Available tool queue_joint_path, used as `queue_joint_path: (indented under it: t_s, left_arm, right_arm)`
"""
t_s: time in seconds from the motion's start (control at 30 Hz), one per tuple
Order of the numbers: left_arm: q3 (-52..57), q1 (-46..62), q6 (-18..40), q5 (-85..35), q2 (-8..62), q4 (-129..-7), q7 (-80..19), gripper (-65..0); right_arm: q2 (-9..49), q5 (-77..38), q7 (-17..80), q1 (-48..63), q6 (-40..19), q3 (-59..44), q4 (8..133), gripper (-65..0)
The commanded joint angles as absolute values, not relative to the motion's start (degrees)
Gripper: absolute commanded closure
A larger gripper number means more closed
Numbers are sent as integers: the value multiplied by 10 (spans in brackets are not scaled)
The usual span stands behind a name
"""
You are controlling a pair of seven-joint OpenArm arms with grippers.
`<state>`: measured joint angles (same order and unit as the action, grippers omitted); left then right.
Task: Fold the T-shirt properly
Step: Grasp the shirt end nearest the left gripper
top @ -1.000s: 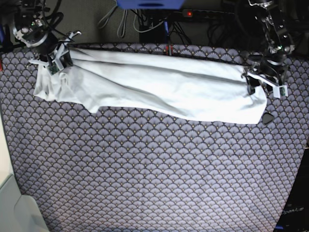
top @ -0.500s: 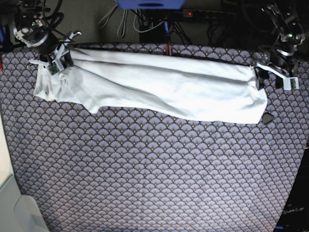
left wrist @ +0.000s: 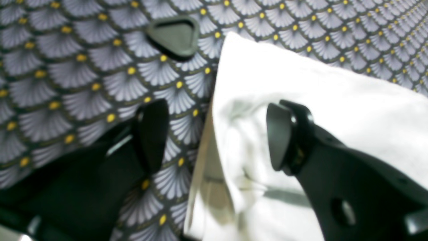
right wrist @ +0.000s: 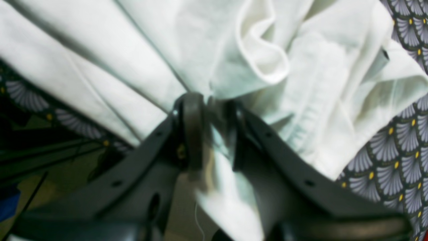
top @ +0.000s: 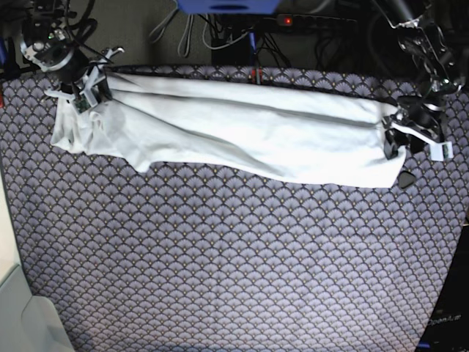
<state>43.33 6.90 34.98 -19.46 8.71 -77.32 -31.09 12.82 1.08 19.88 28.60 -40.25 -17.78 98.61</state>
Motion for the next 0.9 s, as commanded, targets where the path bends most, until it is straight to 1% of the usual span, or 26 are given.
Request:
queue_joint_path:
  t_s: [0.0,0.2,0.53,0.57,0.6,0.67,0.8,0.87]
  left_arm:
    - [428,59,353,-203,95,-771,-298,-429]
    - [385,41,353,-203,100,-705,-291,-429]
    - [385,44,352,-203,83,-699,-298,-424]
    - [385,49,352,-206,82,-699,-298,-414]
    - [385,56,353,-208,82,-699,-298,-394]
    - [385,61,353,-208,82,-698,-298,-327]
    - [385,67,353,-208,82,-698,-298,-129]
    - [385,67,354,-208,82,-699,-298,-45]
  right_arm:
    - [134,4,187,289,-400,-180,994,-140]
    - [134,4,187,291,-400,-180,994,-140]
    - [135,4,187,291,-400,-180,997,-140]
    - [135,4,187,291,-400,-180,997,-140]
    - [135,4,187,291,-400,-180,997,-140]
    - [135,4,187,290,-400,-180,997,-140]
    - [134,4,187,288,-400,-180,997,-140]
    - [134,4,187,288,-400,-180,997,-140]
